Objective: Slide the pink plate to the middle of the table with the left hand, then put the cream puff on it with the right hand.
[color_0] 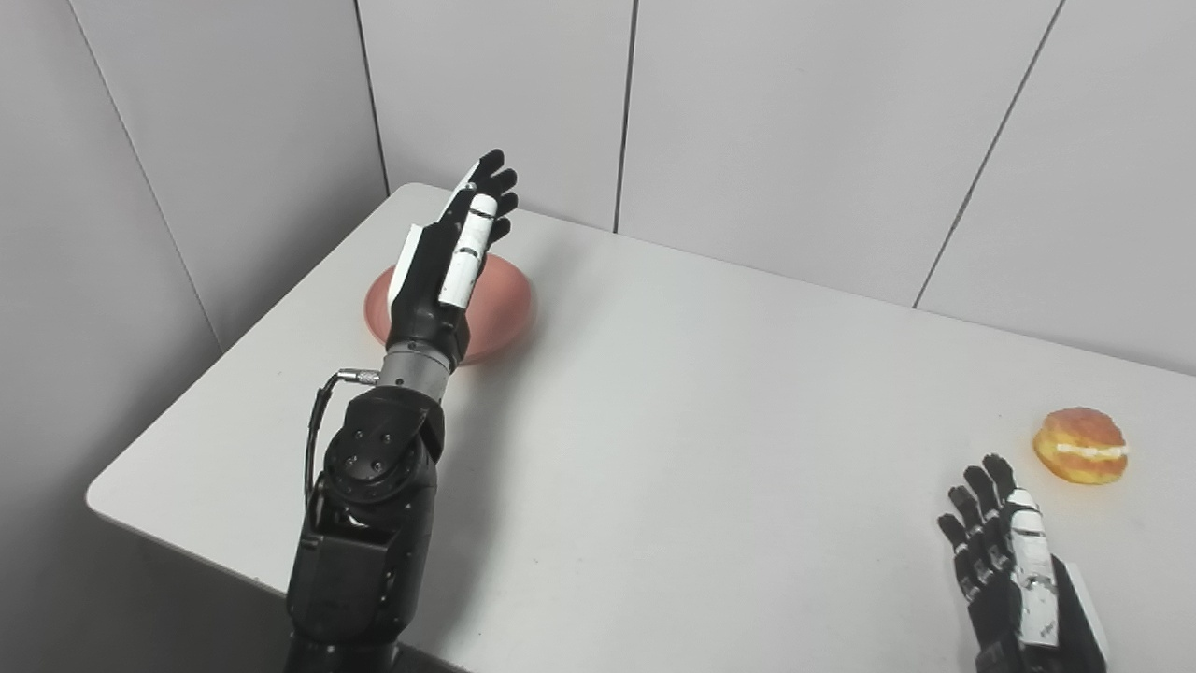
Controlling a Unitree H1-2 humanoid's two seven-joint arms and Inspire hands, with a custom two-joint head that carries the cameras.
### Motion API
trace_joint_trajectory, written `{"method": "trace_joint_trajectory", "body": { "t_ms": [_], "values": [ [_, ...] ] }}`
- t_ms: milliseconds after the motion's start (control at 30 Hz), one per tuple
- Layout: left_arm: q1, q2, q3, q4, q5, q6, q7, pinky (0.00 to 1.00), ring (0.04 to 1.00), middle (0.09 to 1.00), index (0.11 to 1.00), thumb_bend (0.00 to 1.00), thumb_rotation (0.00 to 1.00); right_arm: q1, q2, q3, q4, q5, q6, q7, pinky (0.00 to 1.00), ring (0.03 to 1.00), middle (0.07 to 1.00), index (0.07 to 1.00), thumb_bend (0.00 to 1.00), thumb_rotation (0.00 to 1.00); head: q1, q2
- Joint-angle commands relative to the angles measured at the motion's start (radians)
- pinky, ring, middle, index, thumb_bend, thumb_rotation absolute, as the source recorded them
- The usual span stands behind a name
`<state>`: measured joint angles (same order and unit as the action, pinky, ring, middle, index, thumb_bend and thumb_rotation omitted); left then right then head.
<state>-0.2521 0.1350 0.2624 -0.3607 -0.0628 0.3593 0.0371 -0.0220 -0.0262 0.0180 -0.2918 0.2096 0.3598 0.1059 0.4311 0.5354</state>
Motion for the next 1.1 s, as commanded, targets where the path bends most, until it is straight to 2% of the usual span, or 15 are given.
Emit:
{"method": "trace_joint_trajectory", "body": {
  "t_ms": [0,100,233,333,533,633,833,1067],
  "values": [
    [-0.048,0.028,0.016,-0.012,-0.013,-0.027,0.012,0.92,0.906,0.913,0.897,0.37,1.00,-0.028,0.000,-0.001,-0.023,0.011,-0.027,0.011,1.00,1.000,1.000,1.000,0.10,1.00,-0.001,0.001],
    [-0.060,0.033,0.037,-0.014,-0.012,-0.019,0.030,0.90,0.890,0.902,0.881,0.36,0.98,-0.026,0.004,-0.002,-0.024,0.009,-0.030,0.007,1.00,1.000,1.000,1.000,0.10,1.00,-0.001,0.001],
    [-0.083,0.056,0.071,0.005,-0.010,-0.024,0.054,0.84,0.864,0.876,0.845,0.35,0.90,-0.026,0.002,-0.001,-0.020,0.009,-0.034,0.009,1.00,1.000,1.000,1.000,0.10,1.00,0.001,-0.005],
    [-0.093,0.075,0.090,0.019,-0.022,-0.020,0.054,0.86,0.877,0.889,0.869,0.36,0.92,-0.026,-0.002,0.002,-0.017,0.003,-0.040,0.011,1.00,1.000,1.000,1.000,0.09,1.00,0.001,-0.005],
    [-0.109,0.131,0.131,0.088,-0.050,-0.037,0.056,0.89,0.888,0.895,0.860,0.37,0.99,-0.025,0.003,-0.001,-0.025,0.006,-0.028,0.005,1.00,1.000,1.000,1.000,0.09,1.00,0.005,-0.008],
    [-0.117,0.147,0.153,0.129,-0.063,-0.052,0.066,0.87,0.880,0.887,0.860,0.37,0.97,-0.024,0.007,-0.003,-0.026,0.003,-0.027,-0.002,1.00,1.000,1.000,1.000,0.09,1.00,0.007,-0.007],
    [-0.119,0.169,0.193,0.198,-0.135,-0.072,0.043,0.86,0.876,0.885,0.858,0.36,0.95,-0.026,-0.001,-0.002,-0.020,0.011,-0.025,0.008,1.00,1.000,1.000,1.000,0.10,1.00,0.006,-0.008],
    [-0.124,0.201,0.205,0.274,-0.171,-0.094,0.034,0.89,0.897,0.901,0.867,0.36,0.94,-0.024,0.001,-0.004,-0.024,0.010,-0.024,0.005,1.00,1.000,1.000,1.000,0.10,1.00,0.005,-0.006]
  ]
}}
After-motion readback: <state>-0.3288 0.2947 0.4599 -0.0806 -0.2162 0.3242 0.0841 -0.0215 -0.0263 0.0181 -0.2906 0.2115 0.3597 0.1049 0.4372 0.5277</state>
